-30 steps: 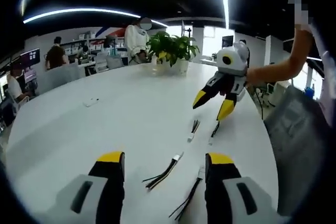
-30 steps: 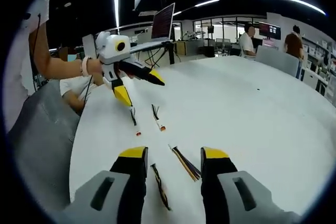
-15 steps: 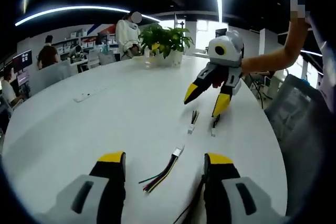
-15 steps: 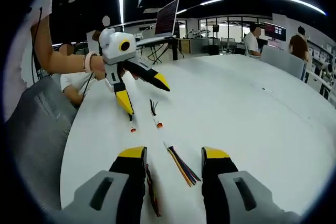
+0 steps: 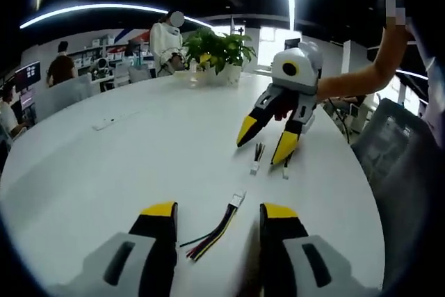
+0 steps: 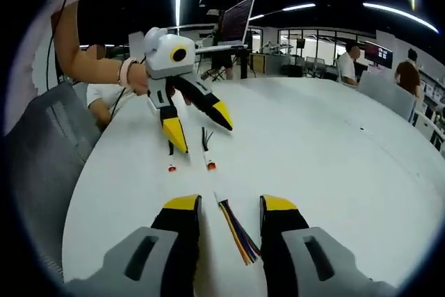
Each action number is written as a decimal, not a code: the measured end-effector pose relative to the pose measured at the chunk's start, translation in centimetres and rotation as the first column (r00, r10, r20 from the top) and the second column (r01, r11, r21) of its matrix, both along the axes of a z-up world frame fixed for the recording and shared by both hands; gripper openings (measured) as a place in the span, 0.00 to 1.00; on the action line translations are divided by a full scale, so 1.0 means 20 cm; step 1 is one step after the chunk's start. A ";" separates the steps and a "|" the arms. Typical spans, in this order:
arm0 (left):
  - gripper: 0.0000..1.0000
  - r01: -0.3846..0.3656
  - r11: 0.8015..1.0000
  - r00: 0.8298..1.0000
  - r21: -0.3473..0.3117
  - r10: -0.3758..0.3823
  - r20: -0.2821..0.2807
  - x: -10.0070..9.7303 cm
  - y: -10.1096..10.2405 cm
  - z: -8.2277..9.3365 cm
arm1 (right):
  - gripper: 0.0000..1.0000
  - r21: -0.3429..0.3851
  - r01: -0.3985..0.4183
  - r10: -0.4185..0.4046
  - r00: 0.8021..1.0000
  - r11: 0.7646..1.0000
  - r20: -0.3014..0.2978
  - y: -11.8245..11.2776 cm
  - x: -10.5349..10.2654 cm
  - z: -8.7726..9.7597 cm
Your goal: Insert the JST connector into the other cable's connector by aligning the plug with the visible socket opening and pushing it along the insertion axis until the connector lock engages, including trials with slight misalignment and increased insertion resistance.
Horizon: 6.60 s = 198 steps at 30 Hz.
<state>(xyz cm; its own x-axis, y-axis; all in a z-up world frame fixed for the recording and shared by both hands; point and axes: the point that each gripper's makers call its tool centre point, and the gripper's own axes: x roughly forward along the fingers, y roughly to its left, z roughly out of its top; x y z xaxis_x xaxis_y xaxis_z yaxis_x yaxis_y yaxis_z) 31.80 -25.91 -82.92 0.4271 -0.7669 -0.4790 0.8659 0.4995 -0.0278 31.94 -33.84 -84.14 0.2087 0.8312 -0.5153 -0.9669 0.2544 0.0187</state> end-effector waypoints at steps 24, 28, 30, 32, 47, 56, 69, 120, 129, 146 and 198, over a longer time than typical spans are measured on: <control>0.19 0.067 0.996 0.996 0.051 -0.070 0.062 0.01 -0.05 -0.05 | 0.22 -0.007 -0.078 0.078 0.994 0.997 0.075 0.04 -0.04 -0.02; 0.17 0.065 0.997 0.996 0.037 -0.067 0.051 0.01 -0.06 -0.06 | 0.18 0.010 -0.082 0.081 0.994 0.997 0.075 0.04 -0.04 -0.02; 0.13 0.077 0.996 0.995 0.043 -0.080 0.066 0.01 -0.07 -0.06 | 0.16 0.018 -0.086 0.085 0.993 0.996 0.078 0.04 -0.04 -0.02; 0.10 0.095 0.994 0.992 0.053 -0.099 0.078 0.00 -0.07 -0.06 | 0.13 0.029 -0.075 0.073 0.995 0.997 0.070 0.04 -0.04 -0.02; 0.02 0.140 0.989 0.983 0.040 -0.144 0.110 -0.03 -0.09 -0.06 | 0.05 0.049 -0.086 0.082 0.994 0.995 0.076 0.05 -0.03 -0.03; 0.01 0.165 0.986 0.978 0.017 -0.166 0.125 -0.03 -0.10 -0.05 | 0.04 0.059 -0.070 0.066 0.996 0.996 0.058 0.05 -0.01 -0.03; 0.01 0.172 0.985 0.978 0.014 -0.172 0.118 -0.04 -0.11 -0.05 | 0.04 0.053 -0.087 0.084 0.995 0.995 0.058 0.06 0.00 -0.03; 0.01 0.221 0.975 0.966 0.027 -0.223 0.135 -0.03 -0.18 0.05 | 0.04 0.062 -0.191 0.184 0.978 0.980 0.102 0.14 0.00 0.06; 0.01 0.216 0.976 0.971 0.009 -0.216 0.101 -0.04 -0.18 0.05 | 0.04 0.034 -0.219 0.213 0.967 0.975 0.139 0.15 -0.02 0.06; 0.01 0.272 0.962 0.955 -0.015 -0.268 0.128 -0.08 -0.21 0.11 | 0.04 0.056 -0.232 0.224 0.967 0.971 0.121 0.16 -0.05 0.11; 0.00 0.288 0.957 0.946 0.034 -0.290 0.143 0.10 -0.23 0.02 | 0.04 0.061 -0.211 0.201 0.970 0.976 0.132 0.15 0.11 0.03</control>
